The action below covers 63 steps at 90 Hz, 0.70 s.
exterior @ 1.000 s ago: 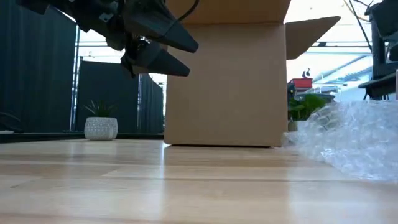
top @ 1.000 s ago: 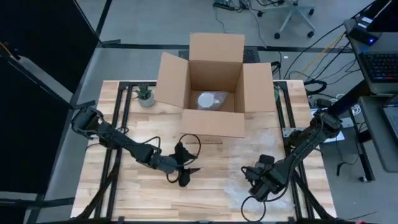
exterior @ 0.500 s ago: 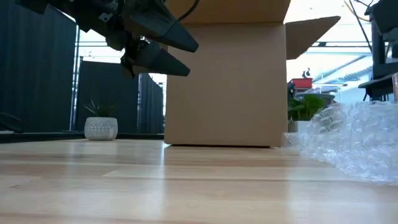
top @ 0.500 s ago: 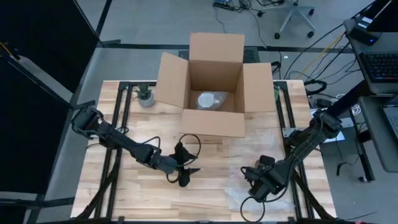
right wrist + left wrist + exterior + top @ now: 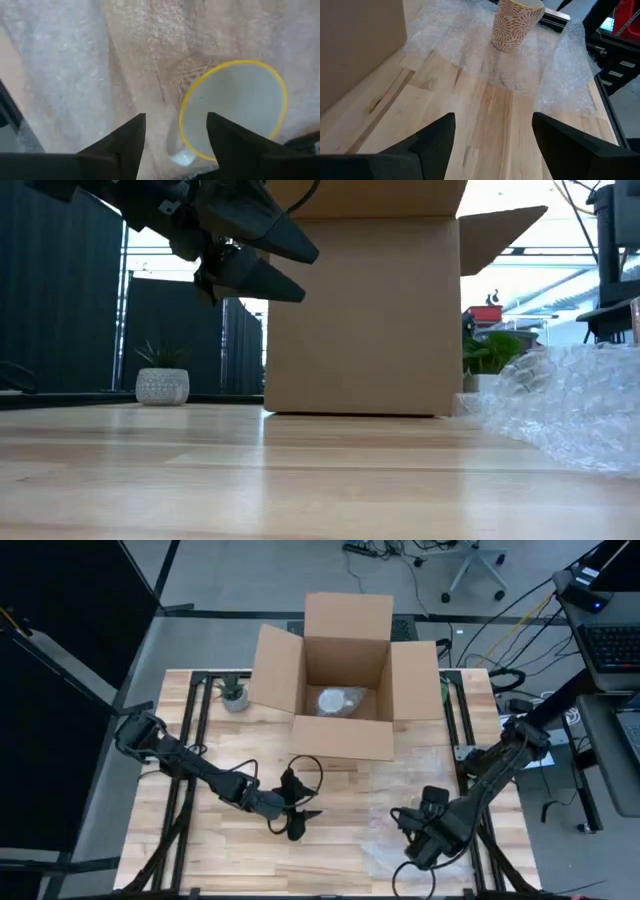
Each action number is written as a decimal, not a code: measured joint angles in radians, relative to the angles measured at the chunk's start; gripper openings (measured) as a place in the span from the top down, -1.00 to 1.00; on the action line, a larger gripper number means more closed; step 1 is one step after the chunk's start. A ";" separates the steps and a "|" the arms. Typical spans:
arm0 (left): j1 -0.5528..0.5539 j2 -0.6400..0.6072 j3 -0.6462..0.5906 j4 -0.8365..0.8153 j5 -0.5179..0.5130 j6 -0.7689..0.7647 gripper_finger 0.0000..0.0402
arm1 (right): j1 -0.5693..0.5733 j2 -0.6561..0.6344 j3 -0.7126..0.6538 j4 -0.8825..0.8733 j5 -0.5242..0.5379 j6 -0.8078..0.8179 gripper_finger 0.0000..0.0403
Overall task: Wrap mug
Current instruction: Wrap the orange mug with the bubble wrap
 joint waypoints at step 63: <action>0.000 0.000 0.000 -0.001 0.001 -0.001 -0.26 | 0.308 0.000 0.154 0.028 -0.026 0.481 0.04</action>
